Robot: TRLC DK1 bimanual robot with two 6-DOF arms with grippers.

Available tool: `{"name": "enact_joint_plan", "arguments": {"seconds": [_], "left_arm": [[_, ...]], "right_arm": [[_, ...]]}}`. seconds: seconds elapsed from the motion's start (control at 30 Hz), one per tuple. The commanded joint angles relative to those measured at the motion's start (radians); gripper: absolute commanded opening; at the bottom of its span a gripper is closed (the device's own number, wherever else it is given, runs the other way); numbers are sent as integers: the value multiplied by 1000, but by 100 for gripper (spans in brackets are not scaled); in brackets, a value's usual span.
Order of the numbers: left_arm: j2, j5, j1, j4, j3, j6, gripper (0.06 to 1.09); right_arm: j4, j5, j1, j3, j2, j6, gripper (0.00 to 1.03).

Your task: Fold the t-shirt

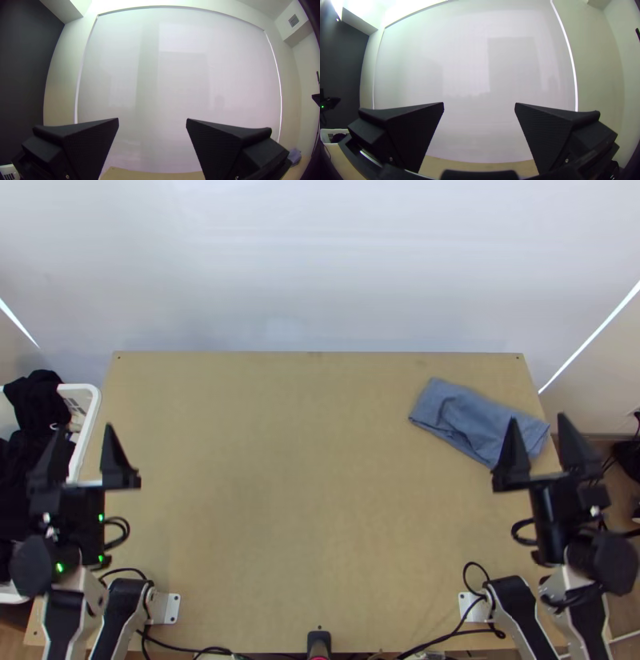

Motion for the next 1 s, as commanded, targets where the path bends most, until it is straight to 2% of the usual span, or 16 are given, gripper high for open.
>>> {"name": "enact_joint_plan", "arguments": {"seconds": [0.0,0.2,0.27,0.37,0.53,0.57,0.63,0.73,0.97], "left_arm": [[-249,-12,26,47,-233,62,104],[-247,-15,46,61,-330,50,104],[-247,-17,47,61,-374,24,104],[-247,-17,47,27,-406,-7,104],[-245,-15,47,-108,-406,-68,104],[-245,-15,46,-150,-406,-67,104],[-245,-17,50,-222,-406,-48,104],[-244,-15,72,-226,-405,33,104],[-245,12,81,-231,-403,36,104]], "right_arm": [[82,-1,63,-230,-176,-14,99],[88,6,135,-425,-344,-40,99],[58,30,132,-440,-342,12,99],[25,42,140,-468,-342,44,99],[-205,44,146,-474,-342,69,99],[-263,42,131,-471,-340,61,99],[-257,36,86,-471,-339,60,99],[-257,36,60,-471,-339,60,99],[-257,36,60,-471,-339,60,99]]}}
